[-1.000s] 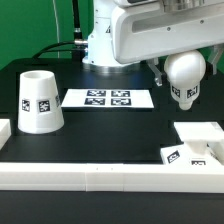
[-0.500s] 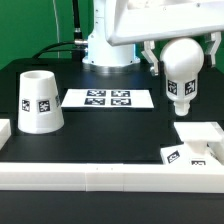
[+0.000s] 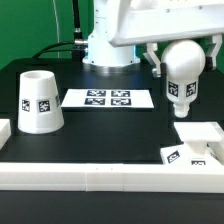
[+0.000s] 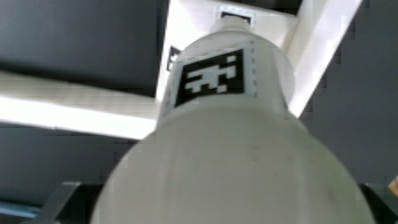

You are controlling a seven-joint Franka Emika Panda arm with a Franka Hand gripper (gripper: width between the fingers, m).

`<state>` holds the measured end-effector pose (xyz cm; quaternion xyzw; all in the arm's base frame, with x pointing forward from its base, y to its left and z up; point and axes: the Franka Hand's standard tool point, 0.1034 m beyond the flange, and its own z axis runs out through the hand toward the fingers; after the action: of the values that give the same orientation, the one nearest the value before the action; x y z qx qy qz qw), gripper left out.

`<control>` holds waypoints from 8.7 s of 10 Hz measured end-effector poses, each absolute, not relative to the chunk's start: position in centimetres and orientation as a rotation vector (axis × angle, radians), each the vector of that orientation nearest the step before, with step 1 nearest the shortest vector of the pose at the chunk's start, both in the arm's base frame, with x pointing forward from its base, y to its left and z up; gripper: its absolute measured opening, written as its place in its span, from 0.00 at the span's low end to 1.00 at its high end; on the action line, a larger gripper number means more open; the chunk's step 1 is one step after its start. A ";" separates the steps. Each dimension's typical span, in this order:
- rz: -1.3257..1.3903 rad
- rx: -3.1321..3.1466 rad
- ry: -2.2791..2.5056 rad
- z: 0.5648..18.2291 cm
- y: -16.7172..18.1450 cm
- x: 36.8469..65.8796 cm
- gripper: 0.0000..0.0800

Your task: Assemble lamp

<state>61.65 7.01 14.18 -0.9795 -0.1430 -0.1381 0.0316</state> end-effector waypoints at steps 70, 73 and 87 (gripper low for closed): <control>0.178 -2.862 0.887 11.7 9.3 62.3 0.72; 0.220 -2.648 1.352 11.6 9.6 62.1 0.72; 0.162 -2.741 0.977 11.8 10.4 62.7 0.87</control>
Offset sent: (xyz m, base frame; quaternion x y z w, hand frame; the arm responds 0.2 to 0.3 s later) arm 0.0000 0.0000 0.0000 0.0000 0.0000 0.0000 1.0000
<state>62.69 10.39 11.79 -0.9345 0.3330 0.0553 0.1133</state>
